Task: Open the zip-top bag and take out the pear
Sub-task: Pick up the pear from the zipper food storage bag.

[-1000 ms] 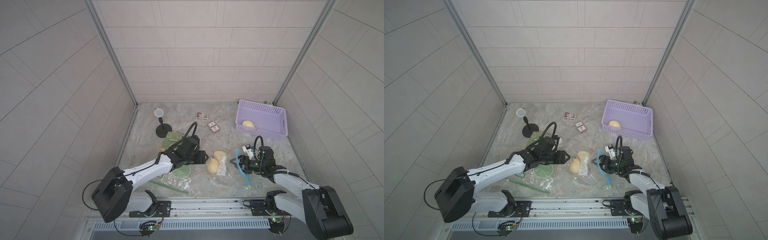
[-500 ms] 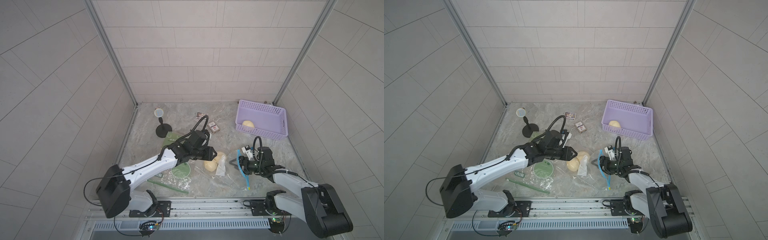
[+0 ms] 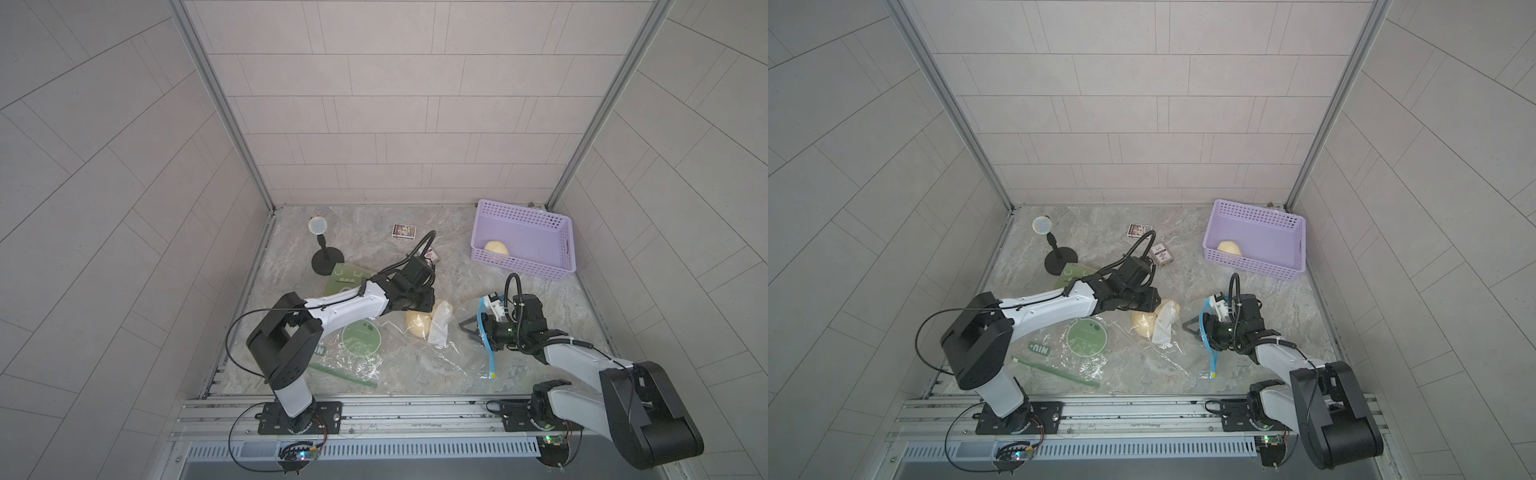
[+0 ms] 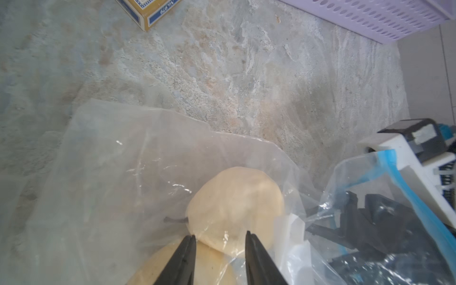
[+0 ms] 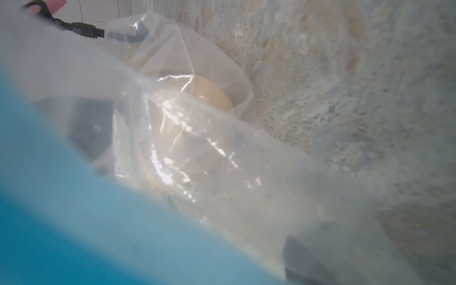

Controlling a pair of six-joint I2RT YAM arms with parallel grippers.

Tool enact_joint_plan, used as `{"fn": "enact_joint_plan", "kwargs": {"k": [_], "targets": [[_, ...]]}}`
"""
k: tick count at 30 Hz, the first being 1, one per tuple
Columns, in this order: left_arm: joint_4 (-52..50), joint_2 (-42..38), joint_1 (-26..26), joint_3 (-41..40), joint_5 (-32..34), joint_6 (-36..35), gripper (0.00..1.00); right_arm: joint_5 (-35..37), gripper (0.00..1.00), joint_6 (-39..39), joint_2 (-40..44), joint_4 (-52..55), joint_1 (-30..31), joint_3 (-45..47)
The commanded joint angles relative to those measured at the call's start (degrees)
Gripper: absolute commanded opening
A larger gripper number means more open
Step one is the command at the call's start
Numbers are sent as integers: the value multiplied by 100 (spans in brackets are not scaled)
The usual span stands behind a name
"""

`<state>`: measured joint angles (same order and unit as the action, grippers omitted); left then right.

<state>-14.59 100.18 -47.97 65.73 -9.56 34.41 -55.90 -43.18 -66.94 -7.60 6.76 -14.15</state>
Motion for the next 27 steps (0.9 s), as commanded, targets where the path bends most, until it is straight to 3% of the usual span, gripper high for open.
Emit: {"fn": "enact_joint_plan", "kwargs": {"k": [1,17,27], "targets": [[9,440,6,137,232,-262,38,141,80,-95,-118,-402,44,-26],[261,1330,-180,214,-424,-397,38,509,85,-618,-1149,-1740,106,-201],[320,1575,-479,362,-939,-459,26,707,86,-778,-1887,-2049,479,-601]]}}
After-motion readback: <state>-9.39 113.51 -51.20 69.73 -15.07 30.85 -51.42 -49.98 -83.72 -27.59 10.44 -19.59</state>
